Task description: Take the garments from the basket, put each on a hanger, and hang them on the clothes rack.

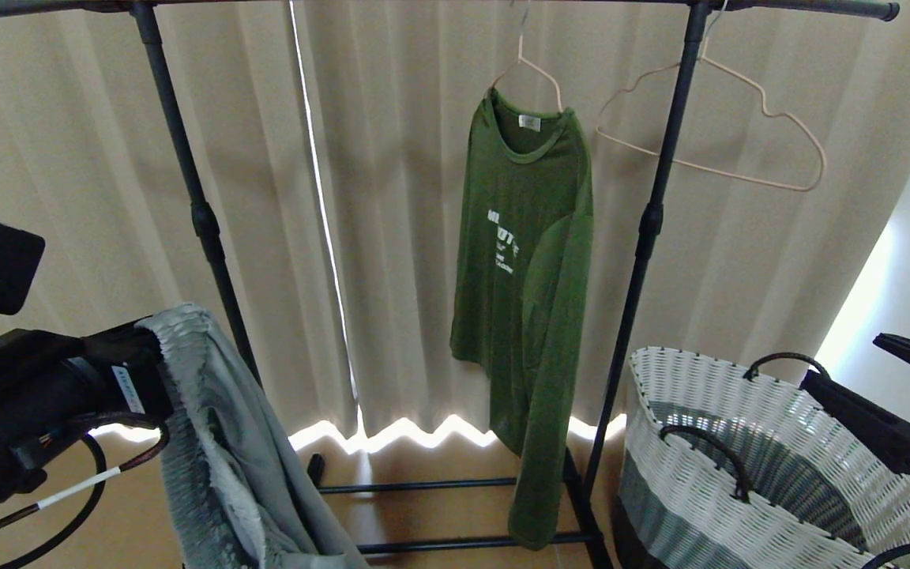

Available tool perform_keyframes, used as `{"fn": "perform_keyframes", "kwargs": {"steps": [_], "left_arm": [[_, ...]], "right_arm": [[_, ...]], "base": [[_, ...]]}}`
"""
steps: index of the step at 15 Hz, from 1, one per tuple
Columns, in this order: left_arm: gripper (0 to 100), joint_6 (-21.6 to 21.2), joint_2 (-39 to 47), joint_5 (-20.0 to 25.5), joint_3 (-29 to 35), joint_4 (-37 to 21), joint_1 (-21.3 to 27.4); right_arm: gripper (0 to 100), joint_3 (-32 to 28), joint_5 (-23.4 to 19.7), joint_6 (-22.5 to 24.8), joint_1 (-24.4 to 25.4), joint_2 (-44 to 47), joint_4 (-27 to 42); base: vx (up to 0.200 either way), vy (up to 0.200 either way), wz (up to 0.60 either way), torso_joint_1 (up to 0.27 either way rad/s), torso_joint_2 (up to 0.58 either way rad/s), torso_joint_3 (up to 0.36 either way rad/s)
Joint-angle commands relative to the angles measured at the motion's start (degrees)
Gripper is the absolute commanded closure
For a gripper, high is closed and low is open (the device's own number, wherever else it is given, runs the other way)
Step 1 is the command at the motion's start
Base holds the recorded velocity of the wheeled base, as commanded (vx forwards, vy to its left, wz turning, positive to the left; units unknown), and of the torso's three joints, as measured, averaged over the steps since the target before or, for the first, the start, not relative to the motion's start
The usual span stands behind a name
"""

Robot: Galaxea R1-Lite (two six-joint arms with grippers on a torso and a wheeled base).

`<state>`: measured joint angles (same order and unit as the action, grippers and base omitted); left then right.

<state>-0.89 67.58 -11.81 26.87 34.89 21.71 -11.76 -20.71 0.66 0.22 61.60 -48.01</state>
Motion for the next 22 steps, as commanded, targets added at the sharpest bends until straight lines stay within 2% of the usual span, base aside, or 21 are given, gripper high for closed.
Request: {"fn": "perform_keyframes", "kwargs": {"steps": [1,11,14,16,18,19,22], "left_arm": [[100,0.0,0.1,-0.1,0.1,0.0,0.0],[100,-0.1,0.1,-0.1,-0.2,0.1,0.0],[100,-0.3,0.2,-0.1,-1.6,0.1,0.0],[100,-0.3,-0.3,-0.1,-1.7,0.1,0.0],[100,-0.3,-1.7,0.0,-2.4,0.1,0.2],[100,-0.3,-1.8,0.0,-2.4,0.1,0.3],[100,-0.4,-1.4,0.0,-3.0,0.1,0.3]], "right_arm": [[0,0.0,0.0,0.0,0.0,-0.3,0.2],[0,-1.7,0.1,0.5,-0.6,-0.2,0.2],[0,-2.5,0.1,1.7,-4.1,0.5,0.6],[0,-2.3,3.0,5.1,-5.8,1.1,0.9],[0,-2.6,9.7,7.0,-7.2,1.8,0.7],[0,-2.5,11.3,8.0,-7.1,1.7,0.7],[0,-2.0,11.4,9.8,-7.1,1.9,0.8]], "base": [[0.000,0.000,0.00,0.000,0.00,0.000],[0.000,0.000,0.00,0.000,0.00,0.000],[0.000,0.000,0.00,0.000,0.00,0.000],[0.000,0.000,0.00,0.000,0.00,0.000],[0.000,0.000,0.00,0.006,-0.05,-0.033],[0.000,0.000,0.00,0.036,-0.27,-0.222],[0.000,0.000,0.00,0.077,-0.26,-0.305]]}}
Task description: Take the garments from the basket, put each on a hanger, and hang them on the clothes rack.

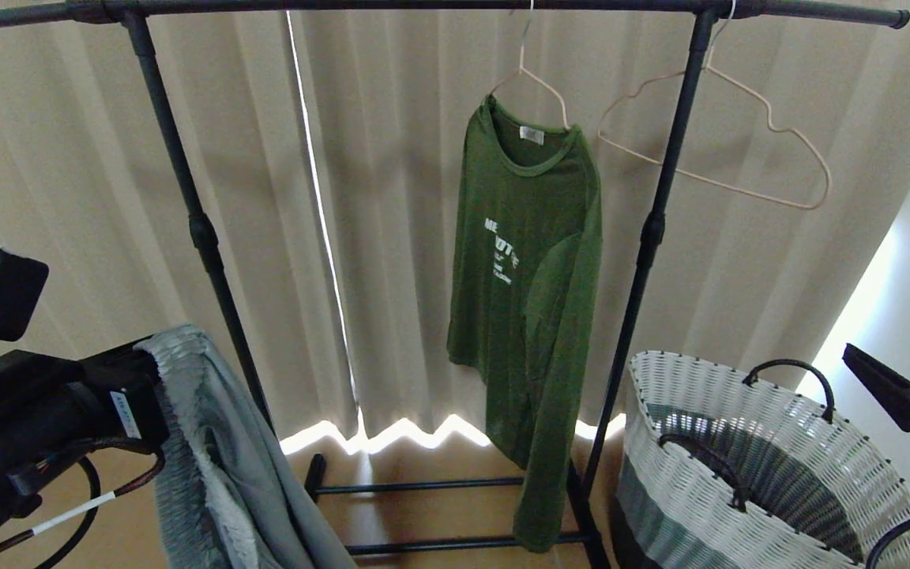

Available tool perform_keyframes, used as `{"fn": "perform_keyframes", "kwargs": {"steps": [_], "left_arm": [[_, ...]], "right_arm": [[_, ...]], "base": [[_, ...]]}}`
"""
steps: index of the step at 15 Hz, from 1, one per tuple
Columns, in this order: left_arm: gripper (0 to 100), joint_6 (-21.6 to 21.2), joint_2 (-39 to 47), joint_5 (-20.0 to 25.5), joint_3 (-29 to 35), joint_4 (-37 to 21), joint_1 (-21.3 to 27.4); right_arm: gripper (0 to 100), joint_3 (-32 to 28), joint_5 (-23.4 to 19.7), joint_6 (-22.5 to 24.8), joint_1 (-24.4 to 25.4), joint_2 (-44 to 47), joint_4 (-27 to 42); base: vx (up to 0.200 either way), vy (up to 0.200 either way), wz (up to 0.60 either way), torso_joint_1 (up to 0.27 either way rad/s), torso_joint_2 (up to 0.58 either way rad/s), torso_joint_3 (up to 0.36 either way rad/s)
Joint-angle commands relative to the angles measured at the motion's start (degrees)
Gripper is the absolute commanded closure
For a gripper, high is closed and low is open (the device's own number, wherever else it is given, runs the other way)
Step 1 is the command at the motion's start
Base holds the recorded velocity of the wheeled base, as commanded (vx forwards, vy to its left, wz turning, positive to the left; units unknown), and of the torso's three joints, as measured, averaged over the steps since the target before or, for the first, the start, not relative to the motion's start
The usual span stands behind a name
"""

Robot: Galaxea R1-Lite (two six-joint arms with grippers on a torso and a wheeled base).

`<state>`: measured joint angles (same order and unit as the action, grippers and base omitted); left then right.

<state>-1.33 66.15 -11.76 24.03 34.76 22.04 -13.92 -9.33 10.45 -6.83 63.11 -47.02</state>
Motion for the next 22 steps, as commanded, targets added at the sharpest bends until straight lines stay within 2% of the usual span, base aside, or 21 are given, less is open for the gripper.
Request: {"fn": "perform_keyframes", "kwargs": {"steps": [1,9,19,22], "left_arm": [[100,0.0,0.0,0.0,-0.6,0.2,-0.1],[100,0.0,-0.1,0.0,-1.8,0.2,0.0],[100,-0.1,-0.4,0.0,-2.1,0.2,0.0],[100,-0.1,-0.8,0.0,-2.1,0.2,-0.1]], "right_arm": [[0,0.3,-0.1,0.0,0.0,0.3,-0.2],[0,0.5,-0.1,0.0,0.0,0.1,-0.1],[0,5.5,-0.3,-0.1,0.0,-2.6,-0.1],[0,5.8,-0.5,-0.2,0.0,-2.2,0.0]], "base": [[0.000,0.000,0.00,0.124,-0.55,-0.334],[0.000,0.000,0.00,0.151,-0.49,-0.312],[0.000,0.000,0.00,0.199,-0.50,-0.298],[0.000,0.000,0.00,0.105,-0.23,-0.137]]}}
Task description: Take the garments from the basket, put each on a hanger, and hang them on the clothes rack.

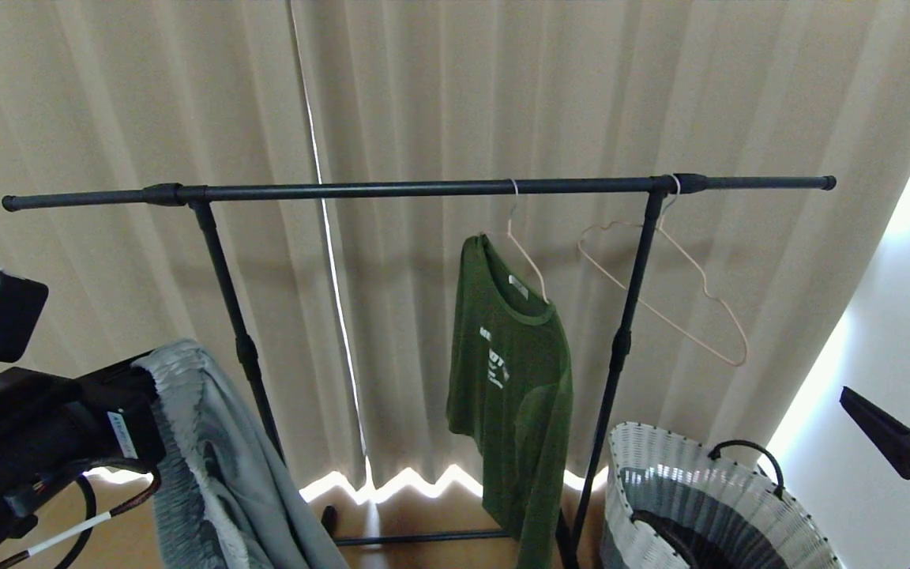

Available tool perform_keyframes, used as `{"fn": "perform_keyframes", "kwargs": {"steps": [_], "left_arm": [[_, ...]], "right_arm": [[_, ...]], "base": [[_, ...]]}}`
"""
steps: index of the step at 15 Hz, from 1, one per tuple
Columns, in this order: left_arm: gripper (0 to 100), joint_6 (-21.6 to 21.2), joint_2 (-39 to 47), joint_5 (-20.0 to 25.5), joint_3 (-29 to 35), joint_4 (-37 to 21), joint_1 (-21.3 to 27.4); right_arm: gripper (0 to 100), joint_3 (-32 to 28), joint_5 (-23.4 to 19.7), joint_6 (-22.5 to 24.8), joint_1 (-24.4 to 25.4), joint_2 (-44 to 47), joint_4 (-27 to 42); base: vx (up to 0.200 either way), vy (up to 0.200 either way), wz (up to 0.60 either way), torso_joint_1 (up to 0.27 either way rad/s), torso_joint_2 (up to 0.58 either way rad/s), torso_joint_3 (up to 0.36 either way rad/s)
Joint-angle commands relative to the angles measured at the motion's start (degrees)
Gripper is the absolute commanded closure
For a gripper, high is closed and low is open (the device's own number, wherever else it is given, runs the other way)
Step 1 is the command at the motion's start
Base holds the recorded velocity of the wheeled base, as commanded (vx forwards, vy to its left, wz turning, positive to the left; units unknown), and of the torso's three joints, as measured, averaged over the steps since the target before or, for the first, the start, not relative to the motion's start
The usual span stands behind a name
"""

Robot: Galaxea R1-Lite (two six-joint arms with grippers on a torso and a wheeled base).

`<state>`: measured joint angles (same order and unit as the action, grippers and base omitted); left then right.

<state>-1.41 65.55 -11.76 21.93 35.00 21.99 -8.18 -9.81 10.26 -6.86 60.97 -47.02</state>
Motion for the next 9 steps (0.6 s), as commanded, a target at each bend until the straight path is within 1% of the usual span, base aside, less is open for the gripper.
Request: {"fn": "perform_keyframes", "kwargs": {"steps": [1,5,9], "left_arm": [[100,-0.1,-0.3,0.0,0.0,0.0,0.1],[100,-0.2,-0.9,0.0,-0.2,0.1,0.1],[100,-0.7,-0.6,-0.1,0.0,0.0,-0.1]], "right_arm": [[0,0.4,0.0,-0.1,0.0,-0.3,0.0],[0,1.9,0.1,0.1,0.0,-0.8,-0.1],[0,1.6,0.1,0.1,-0.1,-1.0,-0.3]], "base": [[0.000,0.000,0.00,0.032,-0.08,-0.032],[0.000,0.000,0.00,0.000,0.00,0.000],[0.000,0.000,0.00,0.000,0.00,0.000]]}}
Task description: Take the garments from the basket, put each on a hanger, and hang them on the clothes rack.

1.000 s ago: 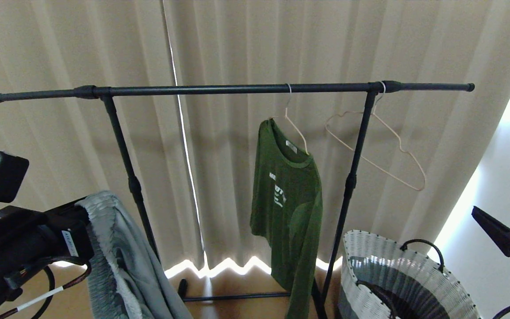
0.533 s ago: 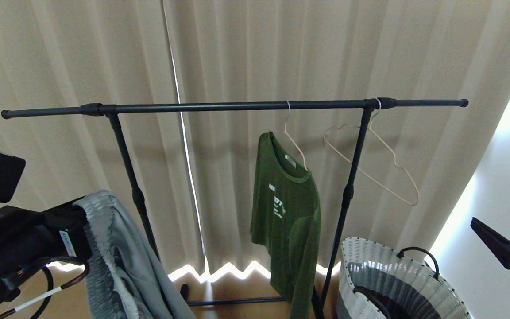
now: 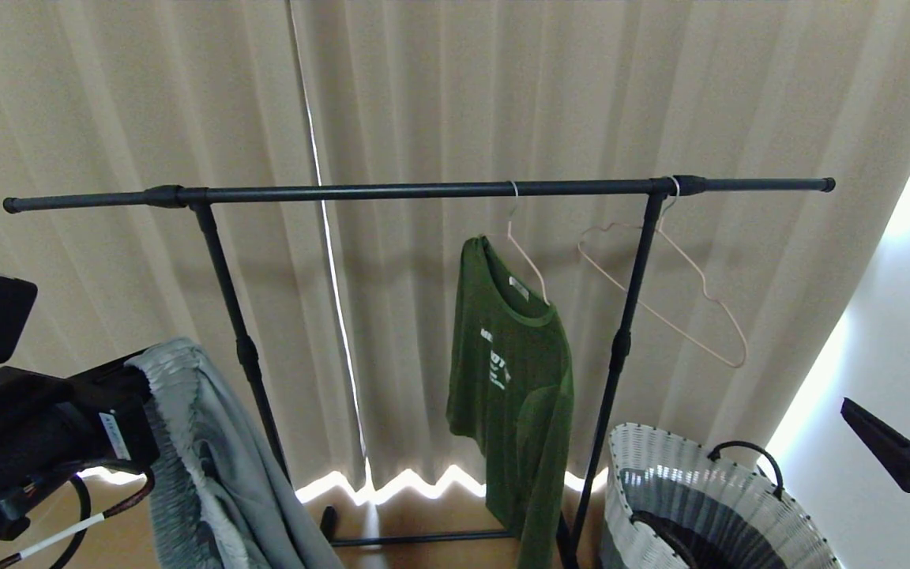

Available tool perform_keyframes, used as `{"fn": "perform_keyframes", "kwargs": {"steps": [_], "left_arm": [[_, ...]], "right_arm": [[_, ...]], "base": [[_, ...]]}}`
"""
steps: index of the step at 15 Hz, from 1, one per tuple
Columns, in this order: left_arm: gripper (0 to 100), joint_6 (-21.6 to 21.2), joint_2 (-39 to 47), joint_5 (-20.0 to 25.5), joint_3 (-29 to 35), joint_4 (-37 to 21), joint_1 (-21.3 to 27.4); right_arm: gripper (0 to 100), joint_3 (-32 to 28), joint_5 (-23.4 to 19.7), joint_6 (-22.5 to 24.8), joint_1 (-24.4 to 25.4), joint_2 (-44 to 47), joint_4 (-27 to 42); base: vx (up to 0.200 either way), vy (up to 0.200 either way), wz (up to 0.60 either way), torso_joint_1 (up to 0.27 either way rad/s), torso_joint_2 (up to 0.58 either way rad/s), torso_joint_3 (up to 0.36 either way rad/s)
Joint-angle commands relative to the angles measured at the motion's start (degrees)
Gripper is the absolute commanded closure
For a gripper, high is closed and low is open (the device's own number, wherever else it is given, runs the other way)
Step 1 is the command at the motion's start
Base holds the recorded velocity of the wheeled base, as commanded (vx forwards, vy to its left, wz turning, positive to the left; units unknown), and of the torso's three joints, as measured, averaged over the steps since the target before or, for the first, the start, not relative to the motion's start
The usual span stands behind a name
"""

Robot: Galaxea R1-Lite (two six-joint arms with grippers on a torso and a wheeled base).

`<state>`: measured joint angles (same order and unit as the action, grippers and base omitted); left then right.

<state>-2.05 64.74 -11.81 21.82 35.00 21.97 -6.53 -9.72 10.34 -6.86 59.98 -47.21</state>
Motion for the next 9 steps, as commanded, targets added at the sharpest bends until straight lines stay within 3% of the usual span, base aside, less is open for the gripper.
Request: {"fn": "perform_keyframes", "kwargs": {"steps": [1,3,9], "left_arm": [[100,-0.3,0.0,-0.1,0.0,0.0,-0.1],[100,-0.3,-0.1,0.0,-0.2,0.0,0.0],[100,-0.3,0.0,0.0,-0.2,0.0,0.0]], "right_arm": [[0,-0.1,0.0,0.0,0.0,0.0,-0.1],[0,-0.1,0.0,0.0,0.0,0.2,-0.1],[0,-0.2,0.0,-0.1,0.0,0.1,-0.2]], "base": [[0.000,0.000,0.00,0.000,0.00,0.000],[0.000,0.000,0.00,0.000,0.00,0.000],[0.200,0.000,0.00,0.000,0.00,0.001]]}}
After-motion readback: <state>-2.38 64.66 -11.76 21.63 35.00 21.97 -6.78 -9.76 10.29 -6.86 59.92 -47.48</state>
